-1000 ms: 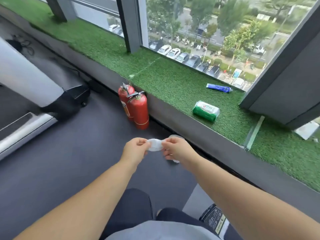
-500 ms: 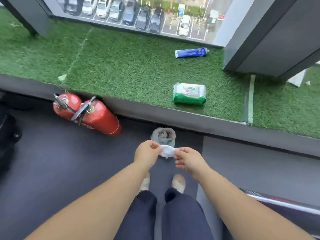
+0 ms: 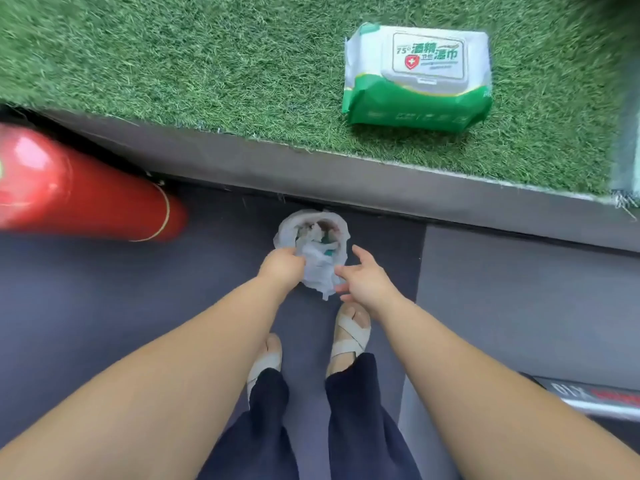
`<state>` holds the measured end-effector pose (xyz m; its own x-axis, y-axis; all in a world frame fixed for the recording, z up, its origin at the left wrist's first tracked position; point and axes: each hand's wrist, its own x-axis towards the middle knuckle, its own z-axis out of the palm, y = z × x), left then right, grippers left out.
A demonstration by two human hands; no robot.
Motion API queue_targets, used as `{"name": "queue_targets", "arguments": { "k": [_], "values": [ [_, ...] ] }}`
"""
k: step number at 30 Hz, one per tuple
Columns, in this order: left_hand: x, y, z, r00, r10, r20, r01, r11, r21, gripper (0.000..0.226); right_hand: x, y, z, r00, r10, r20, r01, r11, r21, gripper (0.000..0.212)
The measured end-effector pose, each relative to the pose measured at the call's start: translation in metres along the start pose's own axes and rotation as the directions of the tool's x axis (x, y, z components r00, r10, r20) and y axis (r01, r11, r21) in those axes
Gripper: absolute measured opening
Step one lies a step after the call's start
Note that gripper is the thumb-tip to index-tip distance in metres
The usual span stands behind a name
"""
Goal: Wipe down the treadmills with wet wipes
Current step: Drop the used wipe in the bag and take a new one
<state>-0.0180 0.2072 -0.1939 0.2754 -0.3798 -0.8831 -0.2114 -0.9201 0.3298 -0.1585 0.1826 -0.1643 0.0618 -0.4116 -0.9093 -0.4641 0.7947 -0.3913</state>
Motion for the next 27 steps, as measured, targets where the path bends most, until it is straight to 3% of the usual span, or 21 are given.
{"name": "queue_targets", "arguments": {
  "k": [5,8,10,12,14,16,20,24,27],
  "values": [
    [-0.012,0.033,-0.008,0.998,0.039,0.045,-0.038,0.999,-0.024,0.029,-0.011,-0.005,-0.022,0.997,-0.06,-0.055,0.058,0.998,-0.033,0.046],
    [-0.045,0.07,-0.019,0.992,0.115,0.049,-0.113,0.993,-0.043,0.025,-0.037,-0.036,-0.042,0.956,-0.281,-0.079,0.272,0.956,-0.105,0.031],
    [-0.069,0.104,-0.028,0.971,0.238,0.017,-0.237,0.971,-0.041,0.019,-0.056,-0.069,-0.06,0.874,-0.475,-0.108,0.445,0.869,-0.216,0.028],
    [-0.091,0.139,-0.037,0.933,0.36,-0.028,-0.361,0.933,-0.019,0.017,-0.068,-0.103,-0.082,0.738,-0.66,-0.138,0.572,0.721,-0.391,0.027],
    [-0.105,0.174,-0.045,0.887,0.456,-0.07,-0.453,0.89,0.058,0.014,-0.073,-0.135,-0.104,0.592,-0.788,-0.166,0.604,0.571,-0.556,0.027],
    [-0.109,0.204,-0.051,0.825,0.552,-0.122,-0.52,0.825,0.22,0.019,-0.071,-0.164,-0.125,0.53,-0.831,-0.169,0.554,0.491,-0.672,0.033],
    [-0.097,0.245,-0.06,0.711,0.69,-0.136,-0.575,0.682,0.452,0.042,-0.054,-0.206,-0.145,0.633,-0.772,-0.051,0.449,0.42,-0.788,0.064],
    [-0.068,0.263,-0.058,0.707,0.707,0.018,-0.61,0.598,0.52,0.059,-0.029,-0.218,-0.147,0.726,-0.68,0.103,0.404,0.3,-0.864,0.078],
    [-0.052,0.261,-0.059,0.725,0.682,0.101,-0.604,0.558,0.569,0.066,-0.016,-0.211,-0.147,0.716,-0.686,0.132,0.369,0.211,-0.905,0.075]
  ]
}}
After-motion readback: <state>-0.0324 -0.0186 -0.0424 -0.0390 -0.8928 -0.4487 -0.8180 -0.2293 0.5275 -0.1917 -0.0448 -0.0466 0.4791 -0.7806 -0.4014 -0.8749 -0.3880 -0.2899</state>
